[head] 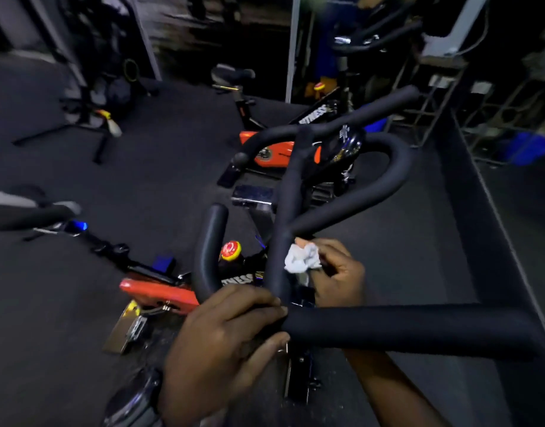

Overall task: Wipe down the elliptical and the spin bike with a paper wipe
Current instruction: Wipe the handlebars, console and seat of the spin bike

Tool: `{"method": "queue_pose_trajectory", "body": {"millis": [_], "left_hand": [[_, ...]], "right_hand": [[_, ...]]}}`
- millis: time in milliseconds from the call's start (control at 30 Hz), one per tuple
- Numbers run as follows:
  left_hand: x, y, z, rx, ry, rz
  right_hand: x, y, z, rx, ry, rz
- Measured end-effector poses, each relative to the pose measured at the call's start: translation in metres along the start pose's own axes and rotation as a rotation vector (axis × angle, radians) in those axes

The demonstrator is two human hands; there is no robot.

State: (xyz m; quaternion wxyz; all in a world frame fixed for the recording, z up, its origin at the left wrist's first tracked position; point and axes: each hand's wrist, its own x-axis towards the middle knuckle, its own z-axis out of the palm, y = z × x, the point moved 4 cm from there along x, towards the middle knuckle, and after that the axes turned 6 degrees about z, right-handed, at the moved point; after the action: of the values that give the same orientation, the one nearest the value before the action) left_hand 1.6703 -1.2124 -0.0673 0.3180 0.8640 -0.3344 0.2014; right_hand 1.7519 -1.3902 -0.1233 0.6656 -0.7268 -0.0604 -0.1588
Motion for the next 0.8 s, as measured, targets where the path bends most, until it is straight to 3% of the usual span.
{"method": "queue_pose_trajectory", "body": {"millis": [200, 267, 400, 433, 567, 700, 800], "left_hand": [[-0.010, 0.009, -0.002, 0.085, 0.030, -0.144], [-0.010, 0.010, -0.003, 0.095, 0.033, -0.154], [-0.001, 0.011, -0.004, 0.111, 0.032, -0.143], [0.000, 0.010, -0.004, 0.105, 0.041, -0.141], [-0.001, 0.006, -0.006, 0.089, 0.080, -0.180], [0.005, 0.000, -0.006, 0.102, 0.091, -0.183], [0.010, 0.000, -0.008, 0.144, 0.119, -0.190]], "right_hand": [[-0.003, -0.009, -0.009, -0.029, -0.527, -0.138], [0.007, -0.026, -0.008, -0.163, -0.486, -0.331], [0.035, -0.048, 0.007, -0.619, -0.202, -0.646], [0.033, -0.047, 0.008, -0.630, -0.233, -0.675], [0.018, -0.049, 0.007, -0.469, -0.643, -0.767], [0.048, -0.052, 0.024, -0.698, -0.508, -0.779], [0.028, -0.048, 0.026, -0.454, -0.808, -0.729]]}}
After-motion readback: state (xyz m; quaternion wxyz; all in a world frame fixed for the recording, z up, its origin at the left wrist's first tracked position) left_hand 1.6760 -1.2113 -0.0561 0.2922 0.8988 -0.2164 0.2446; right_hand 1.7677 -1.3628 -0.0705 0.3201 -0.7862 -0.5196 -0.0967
